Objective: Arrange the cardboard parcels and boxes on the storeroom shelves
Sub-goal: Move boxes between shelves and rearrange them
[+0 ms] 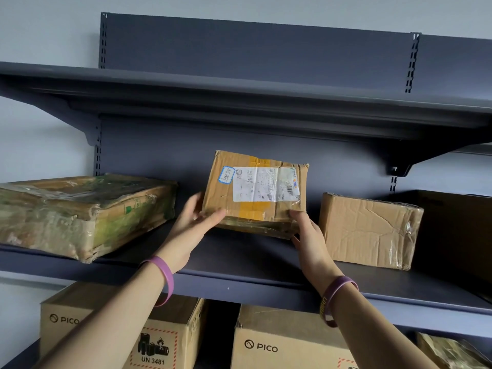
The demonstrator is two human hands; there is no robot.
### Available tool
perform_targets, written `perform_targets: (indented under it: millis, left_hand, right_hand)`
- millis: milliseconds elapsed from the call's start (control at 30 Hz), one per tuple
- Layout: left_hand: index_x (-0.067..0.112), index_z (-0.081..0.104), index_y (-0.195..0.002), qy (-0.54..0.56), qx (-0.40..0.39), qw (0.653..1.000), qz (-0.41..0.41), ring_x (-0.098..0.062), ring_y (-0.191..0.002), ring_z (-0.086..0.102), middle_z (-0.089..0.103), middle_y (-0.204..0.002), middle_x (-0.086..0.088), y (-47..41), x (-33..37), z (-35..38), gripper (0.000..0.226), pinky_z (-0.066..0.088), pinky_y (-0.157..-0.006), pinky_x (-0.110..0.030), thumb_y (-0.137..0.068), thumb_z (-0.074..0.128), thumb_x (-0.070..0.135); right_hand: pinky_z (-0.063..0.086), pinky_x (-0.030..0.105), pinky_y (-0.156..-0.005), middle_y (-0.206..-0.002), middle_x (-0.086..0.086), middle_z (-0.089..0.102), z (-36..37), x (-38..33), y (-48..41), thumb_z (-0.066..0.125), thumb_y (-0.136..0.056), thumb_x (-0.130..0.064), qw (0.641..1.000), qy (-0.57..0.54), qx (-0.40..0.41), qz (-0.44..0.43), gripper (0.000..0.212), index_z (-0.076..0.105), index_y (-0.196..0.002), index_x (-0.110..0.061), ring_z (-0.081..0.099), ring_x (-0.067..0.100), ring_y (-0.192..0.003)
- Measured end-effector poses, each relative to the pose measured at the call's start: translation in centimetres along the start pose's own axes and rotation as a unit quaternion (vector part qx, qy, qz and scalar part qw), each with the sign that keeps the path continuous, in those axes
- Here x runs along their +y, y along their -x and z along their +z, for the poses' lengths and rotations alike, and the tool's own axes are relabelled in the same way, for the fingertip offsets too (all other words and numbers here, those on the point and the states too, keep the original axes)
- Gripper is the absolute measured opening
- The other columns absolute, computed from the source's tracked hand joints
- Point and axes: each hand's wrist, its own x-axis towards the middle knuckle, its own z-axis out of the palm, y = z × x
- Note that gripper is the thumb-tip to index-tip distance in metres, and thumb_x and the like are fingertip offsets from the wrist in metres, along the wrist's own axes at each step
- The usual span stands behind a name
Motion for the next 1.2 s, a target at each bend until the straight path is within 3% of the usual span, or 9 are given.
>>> perform_targets:
  millis: [100, 233, 400, 467, 567, 733, 867, 1033, 1200]
  left_hand:
    - [0.032, 0.054, -0.13, 0.03, 0.032, 0.999, -0.01, -0.006, -0.119, 0.061, 0.068, -0.123, 0.013, 0.0, 0.0, -0.1, 0.056, 0.045, -0.109, -0.037, -0.083, 0.074, 0.053]
    - [0.023, 0.057, -0.115, 0.036, 0.069, 0.997, -0.021, -0.014, -0.114, 0.063, 0.067, -0.119, 0.003, -0.2, -0.2, -0.1, 0.018, 0.047, -0.107, -0.043, -0.098, 0.062, 0.024]
    - [0.039, 0.047, -0.13, 0.013, 0.05, 0.999, -0.018, -0.013, -0.118, 0.06, 0.063, -0.126, 0.013, -0.6, -0.1, 0.1, 0.043, 0.05, -0.101, -0.04, -0.099, 0.054, 0.01]
    - [0.045, 0.043, -0.135, 0.013, 0.031, 0.999, -0.021, -0.004, -0.115, 0.06, 0.062, -0.126, 0.018, -0.8, 0.0, 0.3, 0.037, 0.05, -0.097, -0.034, -0.104, 0.048, 0.025]
    - [0.049, 0.04, -0.144, 0.019, 0.032, 0.998, -0.043, 0.0, -0.123, 0.055, 0.059, -0.136, 0.021, -1.4, -0.5, 0.2, 0.044, 0.041, -0.11, -0.036, -0.103, 0.027, 0.06]
    - [0.053, 0.035, -0.137, 0.033, 0.056, 0.997, -0.047, -0.01, -0.121, 0.056, 0.054, -0.14, 0.011, -1.9, -1.2, -0.1, 0.031, 0.045, -0.108, -0.047, -0.108, 0.023, 0.049]
    - [0.054, 0.028, -0.149, 0.021, 0.025, 0.998, -0.059, -0.009, -0.129, 0.053, 0.054, -0.144, 0.015, -2.2, -1.4, -0.1, 0.045, 0.038, -0.115, -0.045, -0.106, 0.019, 0.056]
    - [0.055, 0.037, -0.146, 0.032, 0.044, 0.995, -0.079, -0.01, -0.127, 0.056, 0.059, -0.139, 0.017, -2.3, -0.5, 0.1, 0.047, 0.038, -0.116, -0.047, -0.102, 0.023, 0.065]
    - [0.045, 0.051, -0.141, 0.052, 0.097, 0.989, -0.101, -0.011, -0.126, 0.055, 0.062, -0.135, 0.013, -1.4, 2.6, 1.8, 0.051, 0.032, -0.119, -0.044, -0.101, 0.026, 0.066]
  right_hand:
    - [0.042, 0.027, -0.099, -0.117, -0.006, 0.071, 0.1, 0.1, 0.0, 0.049, -0.099, -0.036, 1.0, 0.007, -0.013, -0.003, 0.028, 0.065, -0.118, -0.025, 0.061, 0.01, -0.113]
    - [0.046, 0.026, -0.092, -0.119, -0.008, 0.07, 0.3, -0.1, 0.1, 0.05, -0.092, -0.052, 1.0, -0.02, -0.023, -0.005, 0.039, 0.062, -0.121, -0.03, 0.065, 0.002, -0.105]
    - [0.049, 0.045, -0.105, -0.13, -0.008, 0.065, 0.3, 0.2, -0.2, 0.047, -0.091, -0.064, 0.999, -0.04, -0.03, 0.0, 0.058, 0.045, -0.142, -0.037, 0.063, 0.014, -0.118]
    - [0.05, 0.043, -0.103, -0.129, -0.008, 0.066, 0.1, 0.5, -0.4, 0.041, -0.095, -0.062, 0.999, -0.034, -0.033, -0.005, 0.054, 0.044, -0.143, -0.037, 0.064, 0.014, -0.117]
    - [0.052, 0.037, -0.097, -0.128, -0.005, 0.067, 0.1, 0.6, -0.8, 0.031, -0.1, -0.06, 0.999, -0.035, -0.04, 0.01, 0.053, 0.047, -0.143, -0.033, 0.066, 0.013, -0.114]
    - [0.052, 0.032, -0.094, -0.122, -0.005, 0.071, 0.2, 0.7, -1.0, 0.029, -0.101, -0.059, 0.999, -0.026, -0.033, 0.031, 0.054, 0.05, -0.141, -0.029, 0.068, 0.012, -0.111]
    - [0.051, 0.032, -0.098, -0.126, -0.006, 0.068, 0.4, 0.5, -1.1, 0.029, -0.097, -0.065, 0.999, -0.009, -0.018, 0.036, 0.06, 0.048, -0.142, -0.031, 0.066, 0.011, -0.113]
    - [0.042, 0.043, -0.112, -0.13, -0.009, 0.066, 0.9, -0.5, -0.2, 0.038, -0.085, -0.08, 1.0, 0.001, 0.003, 0.026, 0.077, 0.047, -0.144, -0.033, 0.063, 0.011, -0.119]
    - [0.045, 0.039, -0.109, -0.128, -0.01, 0.067, -0.1, -2.8, 0.4, 0.034, -0.096, -0.07, 1.0, -0.026, 0.002, 0.017, 0.061, 0.053, -0.141, -0.032, 0.062, 0.011, -0.12]
